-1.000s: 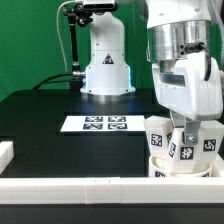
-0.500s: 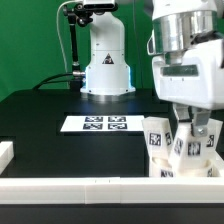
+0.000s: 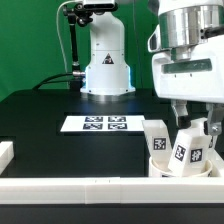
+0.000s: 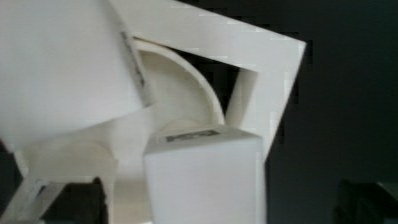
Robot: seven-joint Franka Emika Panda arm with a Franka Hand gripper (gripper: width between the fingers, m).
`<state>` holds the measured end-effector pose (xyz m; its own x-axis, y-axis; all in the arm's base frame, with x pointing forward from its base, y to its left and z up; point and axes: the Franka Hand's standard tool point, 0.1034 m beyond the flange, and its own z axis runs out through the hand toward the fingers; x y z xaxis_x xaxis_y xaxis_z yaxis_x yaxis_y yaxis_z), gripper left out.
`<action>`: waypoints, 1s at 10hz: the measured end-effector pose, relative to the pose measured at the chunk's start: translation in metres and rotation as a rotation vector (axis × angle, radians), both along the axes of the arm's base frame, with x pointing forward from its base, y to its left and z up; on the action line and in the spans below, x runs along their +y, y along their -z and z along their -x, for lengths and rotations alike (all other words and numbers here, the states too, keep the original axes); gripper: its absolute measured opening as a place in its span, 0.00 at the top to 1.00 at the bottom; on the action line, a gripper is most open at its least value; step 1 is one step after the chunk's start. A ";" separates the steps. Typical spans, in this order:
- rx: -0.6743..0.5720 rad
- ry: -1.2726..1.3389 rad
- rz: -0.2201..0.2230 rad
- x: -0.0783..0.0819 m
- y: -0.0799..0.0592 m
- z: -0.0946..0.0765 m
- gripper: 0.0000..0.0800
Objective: Assemble stool
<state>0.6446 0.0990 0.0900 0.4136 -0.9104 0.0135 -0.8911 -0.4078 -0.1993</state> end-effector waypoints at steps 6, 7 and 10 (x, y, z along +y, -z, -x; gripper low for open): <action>-0.031 -0.501 0.115 0.005 -0.005 -0.001 0.19; -0.045 -0.597 0.136 0.004 -0.008 -0.003 0.19; -0.068 -0.851 0.192 0.002 -0.014 -0.006 0.19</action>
Offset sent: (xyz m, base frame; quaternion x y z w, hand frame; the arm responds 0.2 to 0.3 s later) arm 0.0000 0.0000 0.0000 0.0000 0.0000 -0.1938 0.9810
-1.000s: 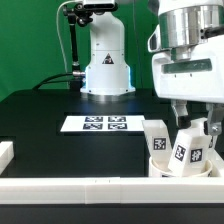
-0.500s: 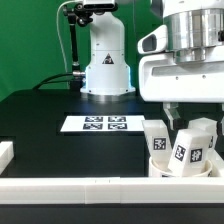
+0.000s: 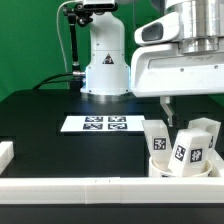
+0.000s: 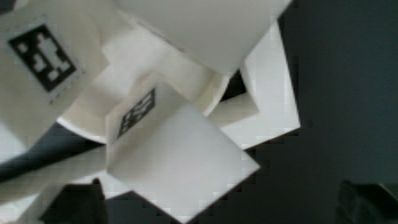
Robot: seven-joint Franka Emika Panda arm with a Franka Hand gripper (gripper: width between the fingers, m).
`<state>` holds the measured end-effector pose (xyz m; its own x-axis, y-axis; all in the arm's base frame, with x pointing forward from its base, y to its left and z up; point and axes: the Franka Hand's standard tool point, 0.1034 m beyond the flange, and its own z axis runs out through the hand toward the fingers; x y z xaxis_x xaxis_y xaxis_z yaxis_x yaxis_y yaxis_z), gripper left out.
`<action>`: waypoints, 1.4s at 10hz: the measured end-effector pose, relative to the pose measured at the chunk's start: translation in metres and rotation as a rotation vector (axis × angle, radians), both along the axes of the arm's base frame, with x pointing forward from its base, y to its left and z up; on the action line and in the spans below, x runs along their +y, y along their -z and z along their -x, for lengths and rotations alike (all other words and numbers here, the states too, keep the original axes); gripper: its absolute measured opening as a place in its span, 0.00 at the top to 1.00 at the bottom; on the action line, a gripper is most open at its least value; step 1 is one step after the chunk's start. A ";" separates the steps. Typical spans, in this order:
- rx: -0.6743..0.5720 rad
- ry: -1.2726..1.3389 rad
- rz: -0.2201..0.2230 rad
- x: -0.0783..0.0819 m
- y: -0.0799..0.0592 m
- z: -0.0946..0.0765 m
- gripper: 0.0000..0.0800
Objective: Assemble stool
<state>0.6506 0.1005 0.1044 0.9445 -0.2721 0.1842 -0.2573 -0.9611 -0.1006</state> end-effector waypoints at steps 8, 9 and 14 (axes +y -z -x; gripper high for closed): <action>0.008 -0.832 0.189 -0.015 -0.001 -0.001 0.19; 0.016 -0.885 0.201 -0.017 0.000 -0.001 0.19; 0.046 -1.237 0.307 -0.030 0.002 0.000 0.19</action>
Offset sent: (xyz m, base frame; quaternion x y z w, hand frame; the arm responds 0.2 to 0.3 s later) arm 0.0044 0.0077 -0.0013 0.0399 0.0077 -0.3449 0.9378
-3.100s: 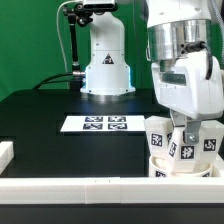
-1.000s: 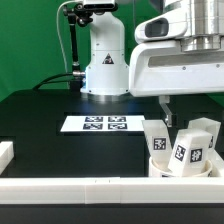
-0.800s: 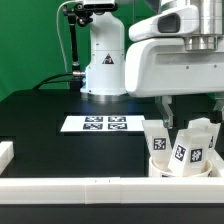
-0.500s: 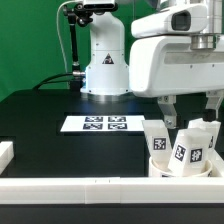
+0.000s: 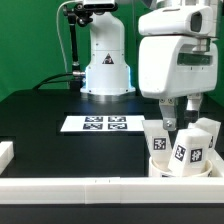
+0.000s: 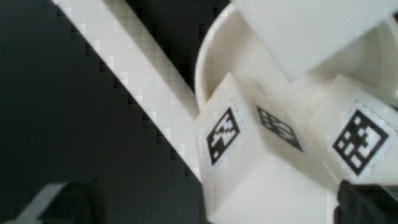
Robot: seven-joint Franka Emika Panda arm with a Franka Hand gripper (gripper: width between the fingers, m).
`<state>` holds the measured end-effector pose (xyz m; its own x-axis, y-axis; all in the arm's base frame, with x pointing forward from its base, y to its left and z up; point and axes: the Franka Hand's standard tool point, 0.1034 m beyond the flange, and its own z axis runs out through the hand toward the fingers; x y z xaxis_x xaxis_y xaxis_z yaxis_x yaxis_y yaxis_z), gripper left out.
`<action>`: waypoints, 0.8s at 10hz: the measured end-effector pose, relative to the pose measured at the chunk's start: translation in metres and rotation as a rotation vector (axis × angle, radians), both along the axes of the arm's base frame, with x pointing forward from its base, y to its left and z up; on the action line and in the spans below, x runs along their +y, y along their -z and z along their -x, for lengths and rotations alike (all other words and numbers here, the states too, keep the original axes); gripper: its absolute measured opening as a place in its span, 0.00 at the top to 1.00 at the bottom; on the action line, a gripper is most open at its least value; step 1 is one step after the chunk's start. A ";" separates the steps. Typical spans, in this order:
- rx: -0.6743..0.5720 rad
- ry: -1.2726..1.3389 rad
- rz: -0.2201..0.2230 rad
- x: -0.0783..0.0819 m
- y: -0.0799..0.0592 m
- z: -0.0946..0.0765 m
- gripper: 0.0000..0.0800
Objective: Assemble stool
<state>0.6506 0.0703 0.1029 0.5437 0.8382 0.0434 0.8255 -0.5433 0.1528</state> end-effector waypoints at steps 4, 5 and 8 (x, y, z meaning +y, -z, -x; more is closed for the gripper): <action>0.058 -0.357 0.116 0.005 0.006 -0.001 0.19; 0.065 -0.416 0.131 0.006 0.007 -0.001 0.19; 0.097 -0.560 0.186 0.010 0.014 -0.001 0.19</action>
Offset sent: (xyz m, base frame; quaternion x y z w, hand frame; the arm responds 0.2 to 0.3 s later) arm 0.0087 0.0184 -0.0069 0.0412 -0.0233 -0.2341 0.9711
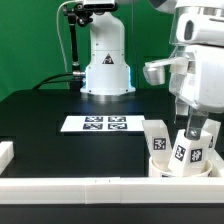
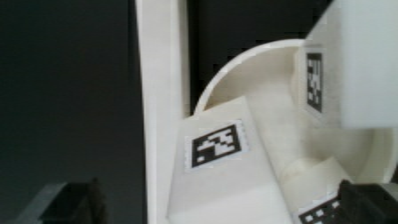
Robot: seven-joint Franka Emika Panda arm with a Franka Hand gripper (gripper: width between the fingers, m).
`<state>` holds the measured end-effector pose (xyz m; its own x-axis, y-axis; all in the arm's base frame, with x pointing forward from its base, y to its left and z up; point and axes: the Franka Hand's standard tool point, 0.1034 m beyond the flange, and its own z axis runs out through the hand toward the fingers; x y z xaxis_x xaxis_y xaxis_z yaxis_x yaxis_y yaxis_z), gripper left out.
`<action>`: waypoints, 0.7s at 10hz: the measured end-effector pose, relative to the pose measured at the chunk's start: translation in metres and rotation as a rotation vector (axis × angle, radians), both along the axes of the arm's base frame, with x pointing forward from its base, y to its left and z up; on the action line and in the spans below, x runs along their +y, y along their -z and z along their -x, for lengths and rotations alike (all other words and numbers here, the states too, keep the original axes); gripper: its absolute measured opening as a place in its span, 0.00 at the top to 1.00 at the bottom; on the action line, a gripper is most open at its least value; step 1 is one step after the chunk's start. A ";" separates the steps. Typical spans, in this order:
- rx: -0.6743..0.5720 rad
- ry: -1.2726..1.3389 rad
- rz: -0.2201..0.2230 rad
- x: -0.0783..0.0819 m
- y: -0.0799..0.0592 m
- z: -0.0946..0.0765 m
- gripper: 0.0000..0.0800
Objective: Assemble stool
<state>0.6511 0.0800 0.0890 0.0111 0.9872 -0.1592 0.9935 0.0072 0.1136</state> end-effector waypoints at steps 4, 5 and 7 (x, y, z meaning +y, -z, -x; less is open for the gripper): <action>0.009 0.018 -0.003 0.007 0.009 0.003 0.19; 0.015 0.022 -0.001 0.005 0.010 0.004 0.19; 0.016 0.026 0.000 0.003 0.011 0.004 0.50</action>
Offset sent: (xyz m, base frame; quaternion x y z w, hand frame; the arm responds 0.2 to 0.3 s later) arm 0.0044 0.0129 -0.0020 -0.0027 -0.0072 -0.0071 0.9999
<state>0.6468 0.0832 0.0781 0.0343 0.9866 -0.1593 0.9950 -0.0187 0.0982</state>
